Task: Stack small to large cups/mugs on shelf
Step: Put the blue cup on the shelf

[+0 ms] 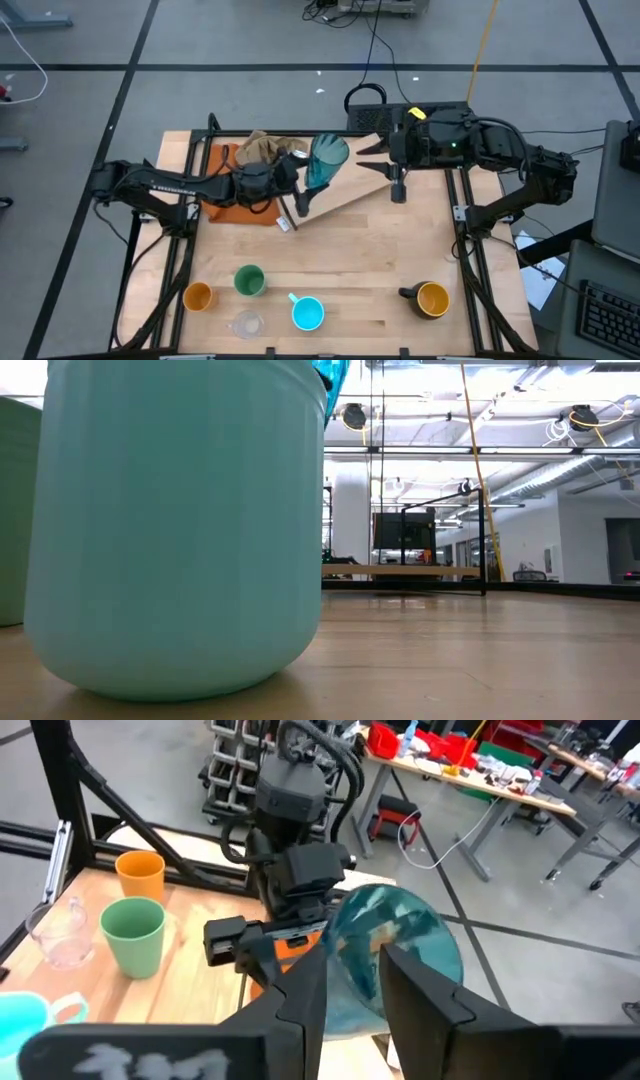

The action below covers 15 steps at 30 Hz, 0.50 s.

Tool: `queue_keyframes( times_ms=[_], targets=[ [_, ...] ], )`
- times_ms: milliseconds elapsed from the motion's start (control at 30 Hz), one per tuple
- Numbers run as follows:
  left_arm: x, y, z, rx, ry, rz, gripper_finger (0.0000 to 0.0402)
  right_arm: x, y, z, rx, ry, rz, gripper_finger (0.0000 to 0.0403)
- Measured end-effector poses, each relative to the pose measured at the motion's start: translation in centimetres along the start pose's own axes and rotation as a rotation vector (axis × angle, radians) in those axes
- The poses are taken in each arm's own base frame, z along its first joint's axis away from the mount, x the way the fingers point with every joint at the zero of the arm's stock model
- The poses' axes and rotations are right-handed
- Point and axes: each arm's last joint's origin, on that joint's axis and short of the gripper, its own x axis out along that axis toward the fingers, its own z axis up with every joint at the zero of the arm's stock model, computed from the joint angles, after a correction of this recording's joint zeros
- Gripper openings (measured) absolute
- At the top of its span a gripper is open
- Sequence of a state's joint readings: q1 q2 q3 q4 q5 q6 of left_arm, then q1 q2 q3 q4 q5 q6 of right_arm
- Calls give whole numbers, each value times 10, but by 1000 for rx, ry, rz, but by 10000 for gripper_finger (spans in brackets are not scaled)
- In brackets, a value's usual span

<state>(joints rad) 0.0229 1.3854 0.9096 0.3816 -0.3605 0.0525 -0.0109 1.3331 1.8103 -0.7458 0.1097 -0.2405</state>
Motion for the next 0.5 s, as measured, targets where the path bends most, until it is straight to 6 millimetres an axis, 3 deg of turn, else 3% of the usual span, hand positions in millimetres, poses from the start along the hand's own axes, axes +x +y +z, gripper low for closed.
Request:
queue_keyframes(
  times_ms=[200, 500],
  targets=[
    [9, -6, -2, -32, -67, 87, 328, 0, 0, -2, -11, 21, 5, 86],
    [1, -22, 4, -55, -123, 244, 328, -5, 1, -5, -51, 51, 14, 86]
  ],
)
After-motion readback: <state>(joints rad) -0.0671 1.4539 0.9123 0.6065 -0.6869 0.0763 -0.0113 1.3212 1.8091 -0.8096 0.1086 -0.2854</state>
